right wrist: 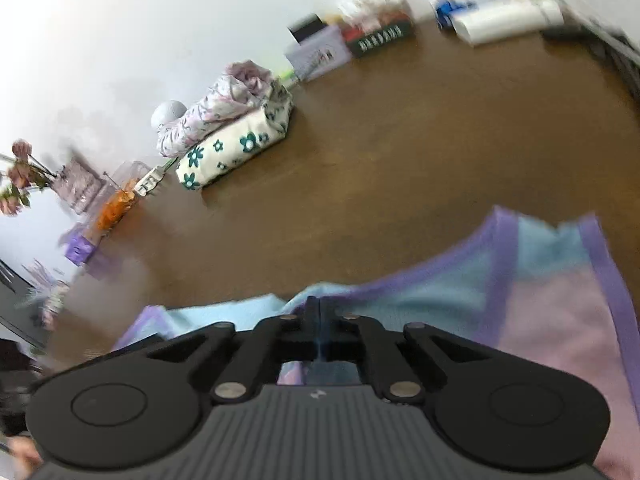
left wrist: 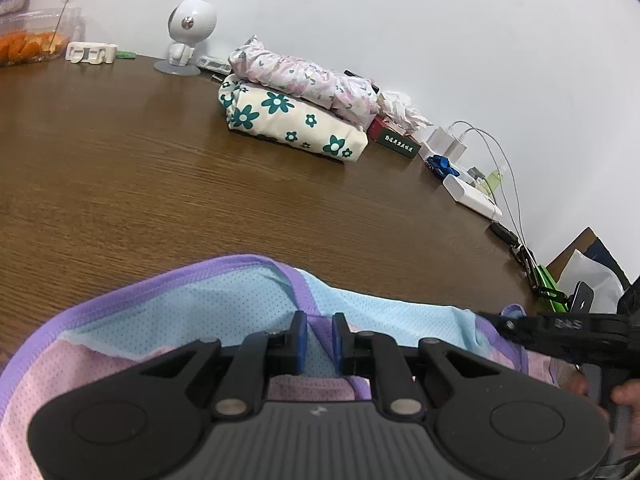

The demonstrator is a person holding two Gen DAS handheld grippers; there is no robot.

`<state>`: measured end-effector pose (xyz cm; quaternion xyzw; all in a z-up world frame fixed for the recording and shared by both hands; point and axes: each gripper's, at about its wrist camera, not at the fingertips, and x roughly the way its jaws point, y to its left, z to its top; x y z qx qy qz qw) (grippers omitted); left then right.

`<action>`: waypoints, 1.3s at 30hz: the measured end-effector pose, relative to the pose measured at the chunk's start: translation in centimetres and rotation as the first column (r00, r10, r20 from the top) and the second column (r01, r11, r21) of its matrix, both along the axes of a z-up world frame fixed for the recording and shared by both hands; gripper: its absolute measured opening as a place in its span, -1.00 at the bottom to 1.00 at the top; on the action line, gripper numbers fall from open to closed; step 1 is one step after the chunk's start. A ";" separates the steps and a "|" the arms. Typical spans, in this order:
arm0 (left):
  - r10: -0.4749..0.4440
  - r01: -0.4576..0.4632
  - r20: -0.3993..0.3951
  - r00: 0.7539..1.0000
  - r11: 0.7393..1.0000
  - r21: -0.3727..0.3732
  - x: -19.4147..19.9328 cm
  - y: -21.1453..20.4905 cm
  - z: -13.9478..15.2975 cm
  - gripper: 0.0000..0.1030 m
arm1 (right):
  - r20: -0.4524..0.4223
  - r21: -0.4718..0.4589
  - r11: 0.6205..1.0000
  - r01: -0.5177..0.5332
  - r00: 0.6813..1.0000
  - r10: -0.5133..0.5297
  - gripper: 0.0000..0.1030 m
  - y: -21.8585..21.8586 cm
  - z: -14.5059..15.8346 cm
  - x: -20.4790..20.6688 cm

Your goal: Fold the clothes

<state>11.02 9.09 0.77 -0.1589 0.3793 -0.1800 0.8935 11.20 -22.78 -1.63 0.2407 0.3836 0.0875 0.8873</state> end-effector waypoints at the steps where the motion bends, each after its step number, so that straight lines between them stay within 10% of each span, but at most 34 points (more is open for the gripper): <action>1: 0.002 -0.002 0.001 1.000 1.000 0.000 0.0 0.0 0.0 -0.80 | 0.028 -0.035 0.998 0.050 0.998 -0.049 -1.00 -0.1 0.0 -0.1; 7: 0.021 -0.020 -0.019 1.000 1.000 0.004 0.1 0.2 0.3 -0.79 | 0.064 0.009 0.988 0.155 0.986 -0.155 -0.87 -3.4 1.2 -1.9; 11: 0.023 -0.023 -0.040 0.999 1.000 0.001 0.9 0.5 0.8 -0.48 | 0.031 0.152 0.986 0.068 0.997 -0.074 -0.27 -4.7 2.1 -2.7; 16: 0.035 -0.035 -0.041 0.999 0.999 0.011 1.8 -0.2 1.2 -0.46 | -0.020 0.153 0.988 -0.023 0.999 0.026 -0.28 -2.1 1.4 -0.8; 18: 0.031 -0.030 -0.039 0.999 0.999 0.034 2.0 -0.7 1.0 -0.68 | -0.004 0.124 0.991 -0.048 0.999 0.048 -0.95 -0.9 0.9 -0.3; 22: 0.026 -0.024 -0.013 1.000 0.994 0.106 1.4 -0.9 0.9 -0.80 | 0.031 -0.023 1.000 -0.018 0.999 0.019 -0.95 0.2 0.4 -0.4; 27: -0.084 0.081 0.024 0.996 0.992 0.093 -3.9 0.0 3.5 -0.37 | 0.085 -0.087 0.994 -0.072 0.993 0.079 -0.24 -1.5 3.6 -5.9; 39: -0.372 0.368 0.041 0.927 0.926 0.085 -19.5 2.1 2.3 -0.22 | 0.200 -0.214 0.868 -0.448 0.850 0.487 -0.25 1.5 2.9 -22.3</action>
